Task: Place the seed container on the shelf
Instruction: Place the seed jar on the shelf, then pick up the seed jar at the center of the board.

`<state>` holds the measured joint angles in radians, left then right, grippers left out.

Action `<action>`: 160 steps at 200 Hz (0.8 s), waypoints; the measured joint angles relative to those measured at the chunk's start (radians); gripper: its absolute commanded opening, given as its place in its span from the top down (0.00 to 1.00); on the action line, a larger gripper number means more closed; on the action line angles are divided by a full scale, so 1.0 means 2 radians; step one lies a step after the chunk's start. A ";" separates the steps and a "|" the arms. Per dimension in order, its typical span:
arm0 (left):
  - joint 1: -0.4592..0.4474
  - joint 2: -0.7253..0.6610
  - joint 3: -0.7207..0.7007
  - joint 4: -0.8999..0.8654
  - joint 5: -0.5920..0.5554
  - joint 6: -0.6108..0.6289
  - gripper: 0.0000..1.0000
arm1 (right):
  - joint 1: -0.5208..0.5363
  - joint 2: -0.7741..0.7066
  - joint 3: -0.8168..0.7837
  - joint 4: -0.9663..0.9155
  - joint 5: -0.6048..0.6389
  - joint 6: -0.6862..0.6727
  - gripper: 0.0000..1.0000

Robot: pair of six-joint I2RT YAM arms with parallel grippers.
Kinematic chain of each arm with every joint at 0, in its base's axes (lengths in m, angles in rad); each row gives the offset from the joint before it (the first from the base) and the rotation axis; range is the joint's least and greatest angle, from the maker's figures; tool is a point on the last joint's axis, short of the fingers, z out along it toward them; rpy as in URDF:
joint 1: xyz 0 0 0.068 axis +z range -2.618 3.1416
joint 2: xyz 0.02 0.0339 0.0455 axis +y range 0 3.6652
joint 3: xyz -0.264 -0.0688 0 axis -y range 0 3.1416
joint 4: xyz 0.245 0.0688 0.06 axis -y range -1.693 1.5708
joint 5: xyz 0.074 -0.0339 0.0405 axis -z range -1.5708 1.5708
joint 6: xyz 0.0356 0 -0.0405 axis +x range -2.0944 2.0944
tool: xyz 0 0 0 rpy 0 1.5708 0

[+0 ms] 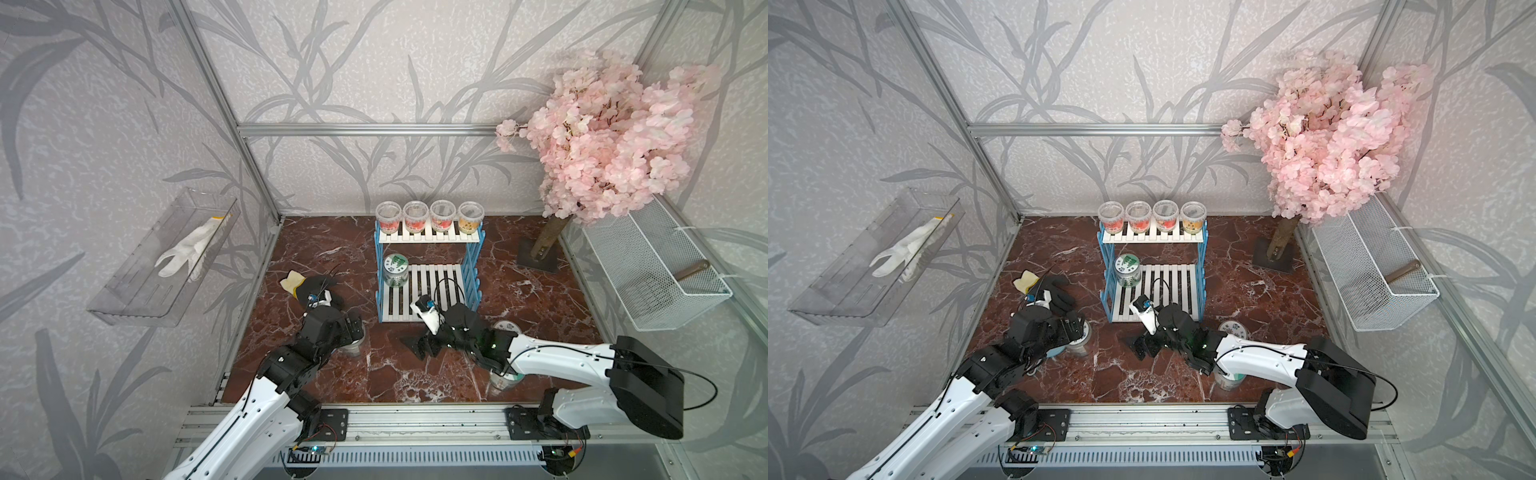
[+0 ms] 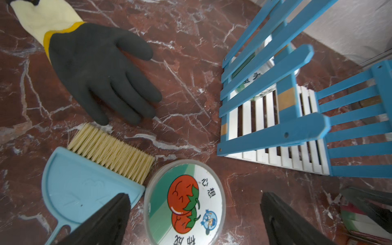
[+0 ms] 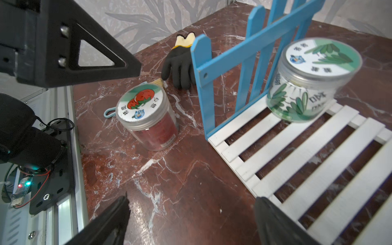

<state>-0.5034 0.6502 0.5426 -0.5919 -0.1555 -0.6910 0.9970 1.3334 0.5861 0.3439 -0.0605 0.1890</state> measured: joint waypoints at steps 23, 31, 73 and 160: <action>-0.005 0.019 0.000 -0.012 -0.001 0.001 0.00 | 0.000 -0.017 -0.023 -0.003 0.021 0.016 0.02; -0.006 0.026 0.000 -0.016 -0.002 0.002 0.00 | 0.000 -0.019 -0.026 -0.003 0.026 0.020 0.02; -0.013 0.070 0.000 -0.016 -0.001 0.005 0.00 | 0.000 -0.019 -0.027 -0.001 0.036 0.032 0.00; -0.023 0.146 0.004 0.017 0.001 0.018 0.00 | 0.000 0.021 -0.027 0.034 0.033 0.062 0.01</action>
<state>-0.5503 0.9417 0.5499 -0.5579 -0.1539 -0.6556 0.9970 1.3758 0.5316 0.4126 0.0059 0.3134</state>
